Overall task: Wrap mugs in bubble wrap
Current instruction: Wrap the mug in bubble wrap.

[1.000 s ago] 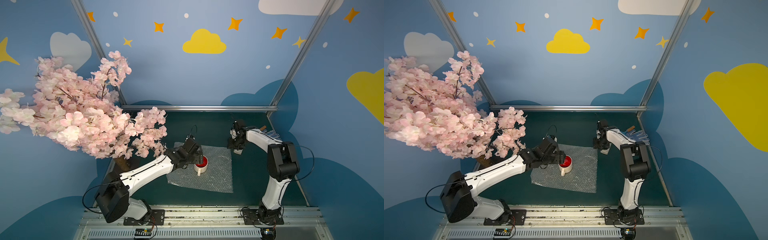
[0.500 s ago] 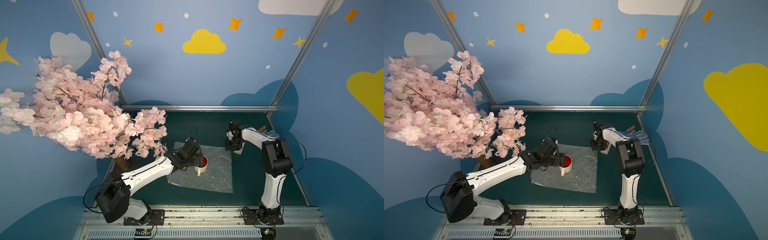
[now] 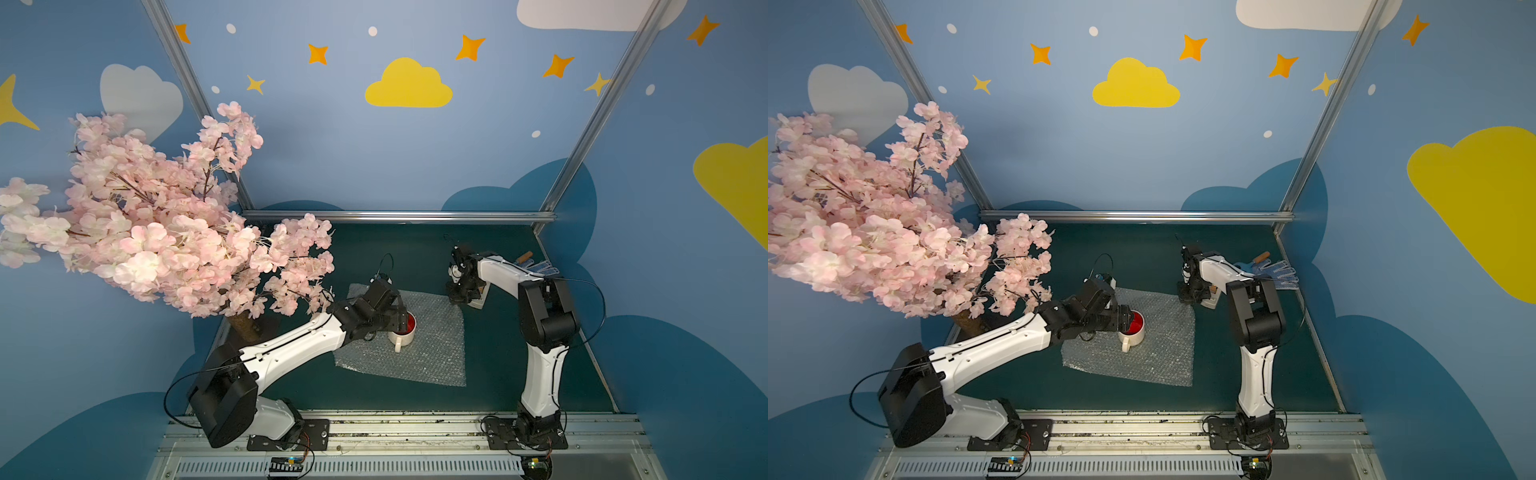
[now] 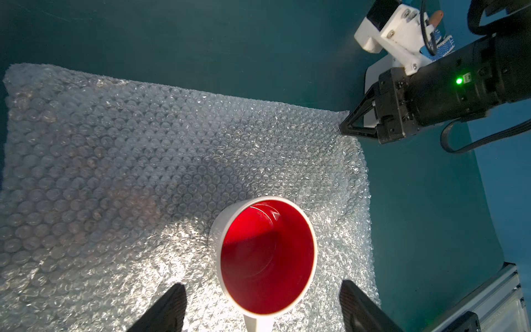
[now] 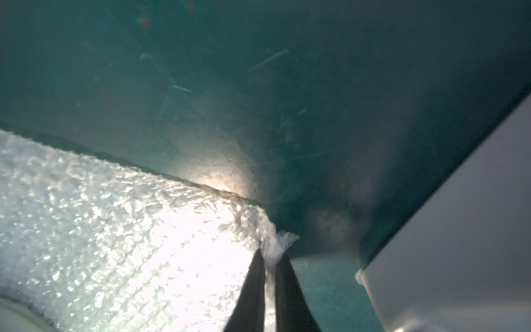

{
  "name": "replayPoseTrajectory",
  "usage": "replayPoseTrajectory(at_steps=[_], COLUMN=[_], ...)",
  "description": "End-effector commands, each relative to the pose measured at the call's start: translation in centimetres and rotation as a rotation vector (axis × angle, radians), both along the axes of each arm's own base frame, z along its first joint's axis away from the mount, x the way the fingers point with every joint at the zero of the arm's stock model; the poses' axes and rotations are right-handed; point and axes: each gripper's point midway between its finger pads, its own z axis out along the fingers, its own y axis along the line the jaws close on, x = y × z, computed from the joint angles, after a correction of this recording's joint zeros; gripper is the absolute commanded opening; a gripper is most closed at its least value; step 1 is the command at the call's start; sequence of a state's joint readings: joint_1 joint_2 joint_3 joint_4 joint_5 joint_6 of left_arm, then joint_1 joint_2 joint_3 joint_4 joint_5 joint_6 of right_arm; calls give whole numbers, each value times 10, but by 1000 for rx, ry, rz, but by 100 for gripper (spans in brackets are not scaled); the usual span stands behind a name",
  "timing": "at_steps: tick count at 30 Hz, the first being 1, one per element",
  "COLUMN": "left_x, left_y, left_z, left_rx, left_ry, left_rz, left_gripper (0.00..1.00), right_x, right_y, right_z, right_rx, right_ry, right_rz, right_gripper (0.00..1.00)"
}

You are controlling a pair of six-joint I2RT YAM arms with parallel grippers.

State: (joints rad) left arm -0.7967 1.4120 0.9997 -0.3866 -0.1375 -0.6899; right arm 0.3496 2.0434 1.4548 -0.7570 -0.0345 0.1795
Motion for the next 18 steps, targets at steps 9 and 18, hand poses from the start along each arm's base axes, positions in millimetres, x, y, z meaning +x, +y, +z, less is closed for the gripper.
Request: replayPoseTrajectory(at_steps=[9,18], left_x=[10,12], left_y=[-7,-13], left_z=[6,1], left_rx=[-54,-92], left_ry=[-38,-13], left_rz=[14,10], left_gripper=[99,92], right_x=[27,9], right_y=[-33,-1], right_z=[42,94], right_rx=[-128,46], right_ry=[-123,-171], right_rz=[-108,-42], right_gripper=[0,0])
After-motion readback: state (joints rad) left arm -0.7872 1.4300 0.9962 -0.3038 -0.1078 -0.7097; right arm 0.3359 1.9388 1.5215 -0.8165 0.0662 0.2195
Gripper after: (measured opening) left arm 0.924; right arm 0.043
